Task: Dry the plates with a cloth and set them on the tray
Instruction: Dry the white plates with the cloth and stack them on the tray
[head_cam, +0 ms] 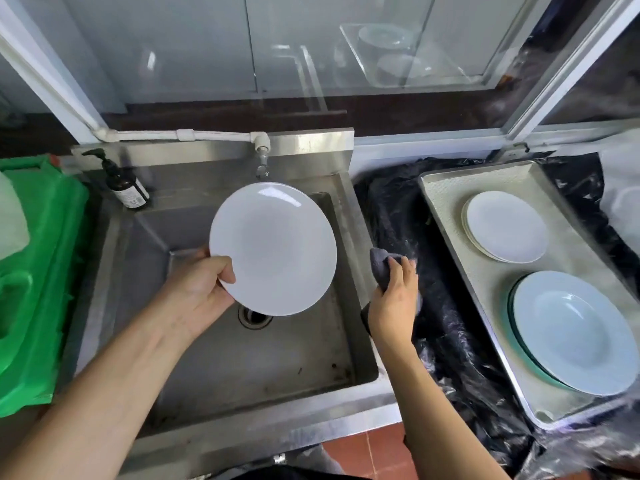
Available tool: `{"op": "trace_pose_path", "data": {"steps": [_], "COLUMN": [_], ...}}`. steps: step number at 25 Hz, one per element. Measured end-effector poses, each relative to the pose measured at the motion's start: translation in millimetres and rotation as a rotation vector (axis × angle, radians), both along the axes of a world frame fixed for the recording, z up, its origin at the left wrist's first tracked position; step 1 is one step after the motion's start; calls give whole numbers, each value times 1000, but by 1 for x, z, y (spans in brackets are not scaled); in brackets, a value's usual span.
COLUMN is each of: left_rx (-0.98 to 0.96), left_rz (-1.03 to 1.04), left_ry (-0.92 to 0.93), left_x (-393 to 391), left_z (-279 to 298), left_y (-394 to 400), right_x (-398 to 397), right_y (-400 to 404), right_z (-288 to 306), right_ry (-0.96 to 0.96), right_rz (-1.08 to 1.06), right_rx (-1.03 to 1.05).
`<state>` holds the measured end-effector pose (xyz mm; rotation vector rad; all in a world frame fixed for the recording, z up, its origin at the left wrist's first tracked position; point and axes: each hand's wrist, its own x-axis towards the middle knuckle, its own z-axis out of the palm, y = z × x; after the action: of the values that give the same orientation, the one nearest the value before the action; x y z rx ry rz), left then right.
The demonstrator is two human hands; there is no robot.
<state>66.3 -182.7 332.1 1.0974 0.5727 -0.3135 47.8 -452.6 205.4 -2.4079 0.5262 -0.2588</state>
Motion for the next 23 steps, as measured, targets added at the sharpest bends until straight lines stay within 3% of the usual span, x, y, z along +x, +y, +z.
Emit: {"op": "trace_pose_path", "data": {"steps": [4, 6, 11, 15, 20, 23], "left_rx": [14, 33, 19, -18, -47, -90], "left_rz": [-50, -59, -66, -50, -70, -69], "left_ry": [40, 57, 88, 114, 122, 113], "left_x": [1, 1, -1, -2, -1, -2], "left_z": [-11, -14, -15, -9, 1, 3], "left_y": [-20, -29, -49, -54, -49, -42], "right_x": [-31, -41, -31, -16, 3, 1], "right_y": [-20, -26, -29, -20, 5, 9], "right_z": [-55, -73, -67, -30, 47, 70], "right_ry": [506, 590, 534, 304, -82, -133], "right_rz": [171, 232, 192, 190, -47, -42], "right_rx": [17, -25, -16, 34, 669, 724]}}
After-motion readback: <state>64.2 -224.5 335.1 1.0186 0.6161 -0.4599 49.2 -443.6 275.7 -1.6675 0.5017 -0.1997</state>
